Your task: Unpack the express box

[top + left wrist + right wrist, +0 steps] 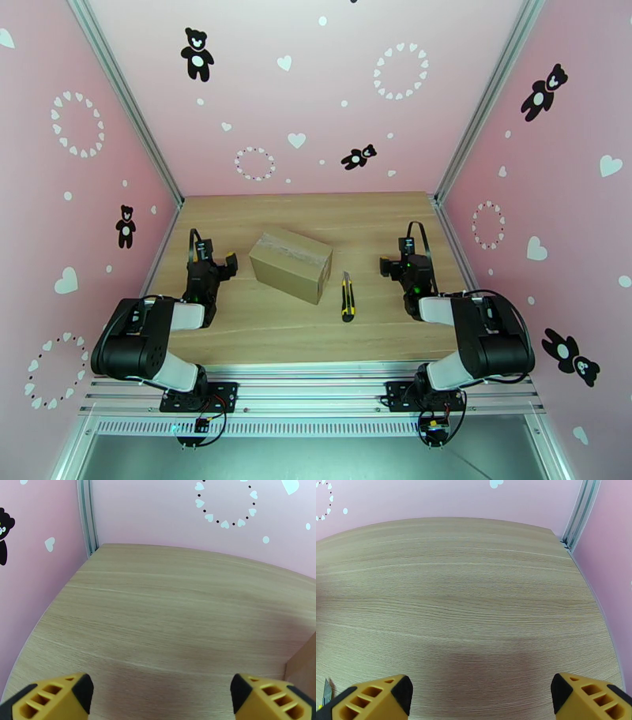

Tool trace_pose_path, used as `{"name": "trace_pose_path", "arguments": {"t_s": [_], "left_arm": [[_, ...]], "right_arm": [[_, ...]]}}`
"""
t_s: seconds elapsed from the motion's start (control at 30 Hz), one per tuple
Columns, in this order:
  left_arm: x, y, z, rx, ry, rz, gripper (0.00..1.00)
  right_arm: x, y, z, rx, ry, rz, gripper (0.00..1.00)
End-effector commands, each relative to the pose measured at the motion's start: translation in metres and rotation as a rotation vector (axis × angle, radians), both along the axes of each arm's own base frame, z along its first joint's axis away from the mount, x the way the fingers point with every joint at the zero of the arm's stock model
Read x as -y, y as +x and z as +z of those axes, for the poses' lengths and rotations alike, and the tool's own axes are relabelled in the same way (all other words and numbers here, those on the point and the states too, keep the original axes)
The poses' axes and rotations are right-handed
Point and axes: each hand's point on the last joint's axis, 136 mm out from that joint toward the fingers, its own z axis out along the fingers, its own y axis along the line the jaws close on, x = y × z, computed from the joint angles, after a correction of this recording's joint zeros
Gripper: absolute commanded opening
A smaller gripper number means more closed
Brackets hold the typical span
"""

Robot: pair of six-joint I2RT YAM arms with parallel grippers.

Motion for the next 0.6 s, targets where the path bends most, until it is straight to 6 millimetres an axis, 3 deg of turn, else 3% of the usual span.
{"name": "trace_pose_path", "arguments": {"t_s": [0.0, 0.07, 0.1, 0.2, 0.23, 0.3, 0.43, 0.57], "left_arm": [[0.0, 0.005, 0.008, 0.025, 0.01, -0.012, 0.98], [0.0, 0.005, 0.009, 0.027, 0.01, -0.012, 0.95], [-0.001, 0.004, 0.008, 0.025, 0.011, -0.008, 0.89], [-0.018, 0.003, 0.026, -0.017, 0.004, 0.101, 0.83], [-0.019, 0.006, 0.041, -0.041, 0.004, 0.106, 0.76], [-0.019, 0.008, 0.061, -0.046, -0.052, 0.129, 0.7], [-0.009, 0.005, 0.081, -0.041, -0.17, 0.14, 0.67], [0.01, -0.011, 0.101, -0.06, -0.247, 0.138, 0.67]], "right_arm": [[0.0, 0.003, 0.002, 0.017, 0.0, 0.003, 0.99], [0.0, 0.002, 0.003, 0.022, 0.0, 0.003, 0.99], [0.0, 0.002, 0.003, 0.023, -0.001, 0.003, 0.99], [0.006, 0.006, 0.02, -0.007, -0.012, -0.043, 0.96], [0.011, 0.009, 0.027, -0.068, -0.007, -0.083, 0.94], [0.012, 0.012, 0.039, -0.144, 0.01, -0.106, 0.84], [0.0, 0.003, 0.071, -0.085, 0.064, -0.122, 0.84], [-0.02, -0.022, 0.075, -0.135, 0.118, -0.103, 0.84]]}}
